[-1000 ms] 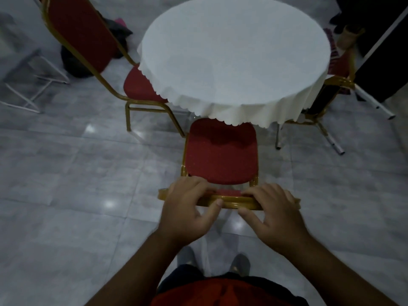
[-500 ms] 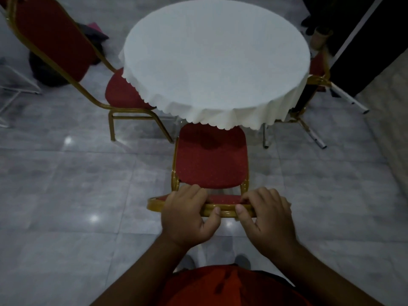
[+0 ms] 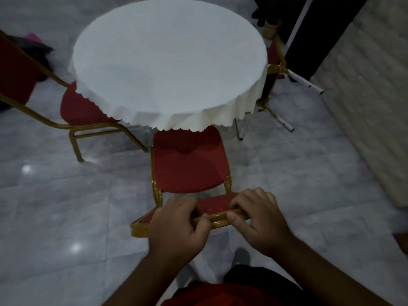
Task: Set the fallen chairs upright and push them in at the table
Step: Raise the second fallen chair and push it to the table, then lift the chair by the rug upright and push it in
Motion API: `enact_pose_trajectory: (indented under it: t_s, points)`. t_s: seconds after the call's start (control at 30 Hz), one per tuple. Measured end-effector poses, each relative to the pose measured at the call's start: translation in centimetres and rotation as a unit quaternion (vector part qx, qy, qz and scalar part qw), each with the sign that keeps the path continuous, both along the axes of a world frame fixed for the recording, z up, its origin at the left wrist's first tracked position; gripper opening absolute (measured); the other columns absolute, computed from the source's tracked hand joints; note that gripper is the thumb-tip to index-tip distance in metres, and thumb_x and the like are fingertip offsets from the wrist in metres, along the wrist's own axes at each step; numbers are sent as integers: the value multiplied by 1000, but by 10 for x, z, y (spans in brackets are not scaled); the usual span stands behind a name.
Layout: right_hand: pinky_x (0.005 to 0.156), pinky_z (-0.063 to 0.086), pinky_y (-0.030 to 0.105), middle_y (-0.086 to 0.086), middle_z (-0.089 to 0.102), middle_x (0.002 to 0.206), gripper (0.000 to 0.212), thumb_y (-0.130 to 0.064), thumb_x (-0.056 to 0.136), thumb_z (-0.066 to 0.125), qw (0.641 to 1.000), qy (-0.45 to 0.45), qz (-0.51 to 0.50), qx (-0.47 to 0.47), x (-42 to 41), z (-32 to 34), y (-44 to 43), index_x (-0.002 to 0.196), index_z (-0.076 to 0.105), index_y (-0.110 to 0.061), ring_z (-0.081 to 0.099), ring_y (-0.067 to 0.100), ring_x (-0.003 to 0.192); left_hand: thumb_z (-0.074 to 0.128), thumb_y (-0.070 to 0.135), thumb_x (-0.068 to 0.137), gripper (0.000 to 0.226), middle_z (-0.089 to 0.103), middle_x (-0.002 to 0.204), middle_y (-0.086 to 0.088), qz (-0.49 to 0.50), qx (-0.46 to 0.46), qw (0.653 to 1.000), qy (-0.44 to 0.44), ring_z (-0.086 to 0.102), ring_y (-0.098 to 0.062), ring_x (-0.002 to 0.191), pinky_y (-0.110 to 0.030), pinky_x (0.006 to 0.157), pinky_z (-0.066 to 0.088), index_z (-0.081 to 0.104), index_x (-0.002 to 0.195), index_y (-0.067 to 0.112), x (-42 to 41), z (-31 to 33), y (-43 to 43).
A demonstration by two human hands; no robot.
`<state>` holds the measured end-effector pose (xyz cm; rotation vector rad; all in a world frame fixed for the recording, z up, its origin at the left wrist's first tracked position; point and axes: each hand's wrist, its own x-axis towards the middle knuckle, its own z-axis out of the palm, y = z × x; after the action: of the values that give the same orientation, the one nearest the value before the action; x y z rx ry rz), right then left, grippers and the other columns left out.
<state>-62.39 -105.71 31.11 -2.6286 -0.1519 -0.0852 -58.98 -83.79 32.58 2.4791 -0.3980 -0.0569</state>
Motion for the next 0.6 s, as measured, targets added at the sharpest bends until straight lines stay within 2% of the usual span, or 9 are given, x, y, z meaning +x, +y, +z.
enact_pose_trajectory:
  t_s: [0.1, 0.23, 0.33, 0.47, 0.53, 0.6]
  points:
    - [86, 37, 32, -23, 54, 96, 46, -70, 95, 31, 999, 32, 5, -7, 0, 3, -19, 100, 62, -37, 43, 3, 94, 38, 50, 85, 30, 58, 71, 12, -16, -14, 998, 53, 53, -5, 69, -31, 60, 44, 59, 78, 30, 18, 13, -18]
    - [86, 34, 30, -22, 56, 102, 44, -70, 92, 35, 995, 59, -46, -69, -2, 8, -66, 105, 64, -39, 46, 5, 99, 33, 53, 87, 38, 62, 88, 15, -121, 20, 992, 31, 54, -5, 83, -35, 75, 43, 64, 94, 33, 34, 26, -78]
    - [89, 32, 28, -19, 63, 111, 40, -61, 95, 39, 988, 48, -122, -82, -7, 7, -121, 111, 66, -36, 53, 8, 109, 37, 49, 89, 32, 63, 90, 16, -158, 36, 987, 21, 52, -5, 84, -32, 73, 37, 64, 96, 33, 38, 27, -143]
    - [98, 40, 36, -9, 66, 125, 48, -58, 95, 41, 972, 67, -212, -74, -13, 7, -216, 123, 65, -28, 58, 17, 118, 42, 39, 92, 30, 71, 94, 10, -209, 12, 978, -8, 61, -9, 85, -28, 73, 41, 69, 96, 27, 41, 24, -246]
    - [107, 36, 38, -5, 62, 135, 46, -53, 99, 45, 963, 90, -241, -84, -17, 13, -270, 131, 61, -24, 54, 20, 127, 48, 34, 94, 26, 73, 97, 7, -226, 14, 974, -19, 64, -14, 89, -26, 73, 39, 71, 98, 22, 47, 24, -304]
    - [113, 29, 37, -3, 54, 147, 49, -51, 101, 46, 952, 123, -260, -106, -23, 20, -323, 139, 55, -23, 46, 19, 137, 50, 32, 97, 26, 73, 106, 1, -246, 33, 968, -28, 65, -19, 98, -30, 82, 44, 71, 107, 20, 56, 25, -361]
